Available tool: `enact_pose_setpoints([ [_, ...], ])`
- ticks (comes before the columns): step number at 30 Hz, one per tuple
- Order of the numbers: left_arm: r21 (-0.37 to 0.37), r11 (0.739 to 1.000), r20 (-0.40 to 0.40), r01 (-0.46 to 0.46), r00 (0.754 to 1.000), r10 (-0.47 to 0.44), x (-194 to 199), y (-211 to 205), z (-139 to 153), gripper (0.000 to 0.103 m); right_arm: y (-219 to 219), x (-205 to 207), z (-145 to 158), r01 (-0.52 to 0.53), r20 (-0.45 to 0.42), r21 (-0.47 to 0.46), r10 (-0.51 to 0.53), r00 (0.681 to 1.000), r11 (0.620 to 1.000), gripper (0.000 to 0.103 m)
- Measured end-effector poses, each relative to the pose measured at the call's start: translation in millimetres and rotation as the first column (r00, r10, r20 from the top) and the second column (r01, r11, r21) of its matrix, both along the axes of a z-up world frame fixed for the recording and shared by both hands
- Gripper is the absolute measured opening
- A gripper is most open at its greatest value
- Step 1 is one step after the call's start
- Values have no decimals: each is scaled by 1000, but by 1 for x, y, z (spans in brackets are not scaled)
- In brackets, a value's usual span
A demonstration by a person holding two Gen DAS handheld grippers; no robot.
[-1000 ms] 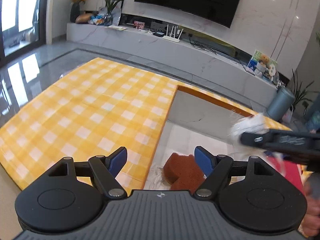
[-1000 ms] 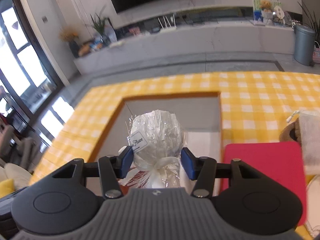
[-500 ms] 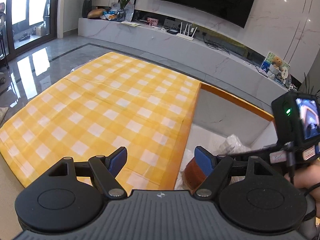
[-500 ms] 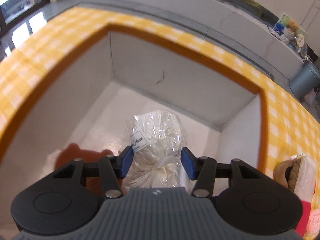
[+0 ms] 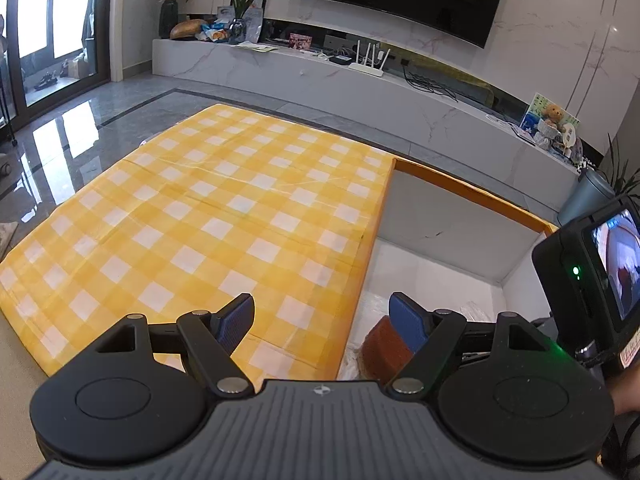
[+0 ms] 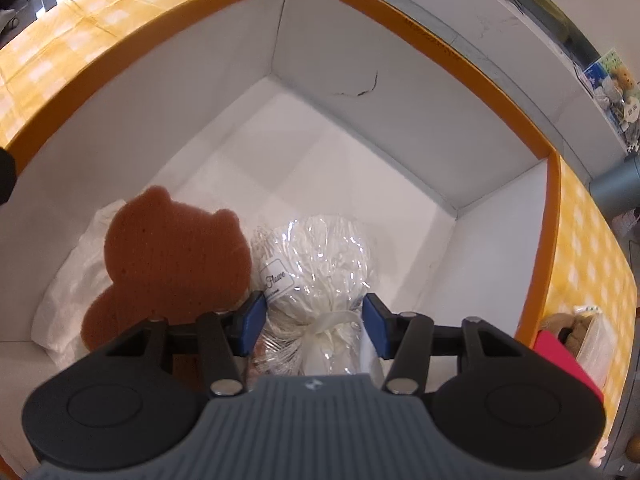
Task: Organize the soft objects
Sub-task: 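Lower the plastic bundle into the box beside the bear sponge and open the right tool, then move both tools back over the remaining items on the mat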
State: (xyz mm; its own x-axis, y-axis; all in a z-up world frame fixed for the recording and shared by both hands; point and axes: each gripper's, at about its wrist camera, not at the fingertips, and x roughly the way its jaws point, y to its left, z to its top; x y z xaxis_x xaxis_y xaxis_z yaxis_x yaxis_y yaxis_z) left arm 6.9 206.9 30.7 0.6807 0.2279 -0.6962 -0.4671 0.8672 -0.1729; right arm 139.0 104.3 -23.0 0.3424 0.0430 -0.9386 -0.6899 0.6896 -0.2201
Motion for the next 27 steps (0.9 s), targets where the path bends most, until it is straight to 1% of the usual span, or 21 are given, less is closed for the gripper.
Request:
enact_pose_setpoints([
  [4, 3, 1000, 4, 1, 1000, -1, 0, 0, 1, 90, 1, -3, 0, -44, 29, -8, 44, 999, 999, 57],
  [6, -10, 1000, 8, -6, 1000, 6, -1, 1, 2, 90, 2, -5, 1, -54, 63, -24, 55, 996, 998, 64],
  [8, -19, 1000, 16, -12, 1000, 12, -3, 1, 4, 90, 4, -9, 4, -79, 110, -49, 84, 990, 996, 66],
  [9, -15, 1000, 18, -9, 1000, 9, -4, 0, 5, 90, 5, -12, 6, -99, 130, -55, 106, 986, 994, 68],
  [11, 0, 1000, 19, -12, 1000, 12, -5, -1, 7, 90, 5, -17, 11, -139, 163, -66, 148, 975, 988, 77],
  [12, 4, 1000, 20, -18, 1000, 18, -5, -2, 8, 90, 7, -19, 12, -162, 188, -81, 175, 966, 983, 79],
  [13, 4, 1000, 21, -24, 999, 24, -5, -2, 9, 90, 7, -22, 15, -181, 216, -94, 198, 956, 979, 85],
  [15, 0, 1000, 31, -26, 999, 26, -6, -2, 12, 90, 6, -27, 24, -199, 252, -99, 219, 943, 975, 86],
  [17, -2, 1000, 44, -25, 999, 25, -8, -1, 15, 90, 0, -30, 37, -200, 260, -73, 213, 942, 977, 87],
  [20, 10, 1000, 58, -29, 998, 28, -6, -4, 20, 90, -7, -28, 54, -192, 229, -10, 190, 955, 981, 92],
  [24, 41, 999, 62, -24, 998, 22, -4, -13, 28, 89, -17, -27, 78, -174, 253, 61, 154, 955, 983, 94],
  [27, 81, 997, 98, 10, 995, -17, -4, -32, 41, 89, -27, -28, 89, -164, 270, 88, 135, 953, 983, 94],
])
